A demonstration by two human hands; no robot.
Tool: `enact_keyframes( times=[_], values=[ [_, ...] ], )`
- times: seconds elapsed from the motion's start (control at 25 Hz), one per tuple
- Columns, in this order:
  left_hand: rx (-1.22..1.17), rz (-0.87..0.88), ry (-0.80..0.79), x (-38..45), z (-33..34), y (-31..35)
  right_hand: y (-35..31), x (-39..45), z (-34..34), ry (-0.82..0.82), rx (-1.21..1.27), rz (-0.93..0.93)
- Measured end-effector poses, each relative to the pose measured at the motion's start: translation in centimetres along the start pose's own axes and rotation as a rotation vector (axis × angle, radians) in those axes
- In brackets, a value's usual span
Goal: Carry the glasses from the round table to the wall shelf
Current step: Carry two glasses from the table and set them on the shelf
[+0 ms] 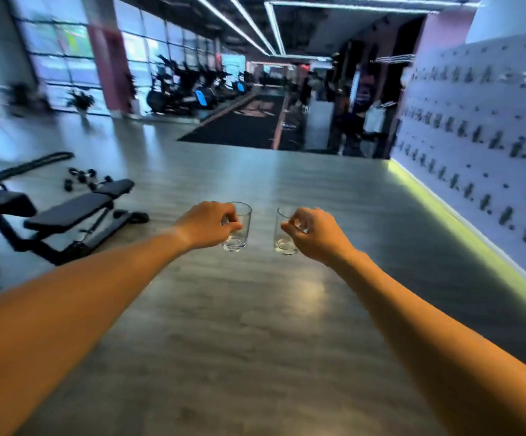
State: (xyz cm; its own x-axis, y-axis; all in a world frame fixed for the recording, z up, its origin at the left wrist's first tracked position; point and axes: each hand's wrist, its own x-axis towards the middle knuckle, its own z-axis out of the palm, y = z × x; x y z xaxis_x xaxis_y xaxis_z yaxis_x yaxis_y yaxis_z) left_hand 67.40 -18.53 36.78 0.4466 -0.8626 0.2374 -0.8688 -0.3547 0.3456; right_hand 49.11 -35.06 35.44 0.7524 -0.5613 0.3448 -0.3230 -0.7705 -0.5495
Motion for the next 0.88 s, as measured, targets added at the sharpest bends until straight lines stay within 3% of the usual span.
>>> enact_keyframes(
  times=[0.2, 0.4, 0.88],
  values=[
    [0.06, -0.291, 0.102, 0.7, -6.6, -10.4, -6.5, 13.5, 8.2, -0.123, 0.062, -0.263],
    [0.139, -0.602, 0.27, -4.7, -13.8, -20.4, -19.7, 21.8, 18.9, -0.271, 0.161, -0.6],
    [0.34, -1.153, 0.549, -28.2, -29.3, -39.2, -54.8, 20.9, 41.4, -0.647, 0.468, -1.021]
  ],
)
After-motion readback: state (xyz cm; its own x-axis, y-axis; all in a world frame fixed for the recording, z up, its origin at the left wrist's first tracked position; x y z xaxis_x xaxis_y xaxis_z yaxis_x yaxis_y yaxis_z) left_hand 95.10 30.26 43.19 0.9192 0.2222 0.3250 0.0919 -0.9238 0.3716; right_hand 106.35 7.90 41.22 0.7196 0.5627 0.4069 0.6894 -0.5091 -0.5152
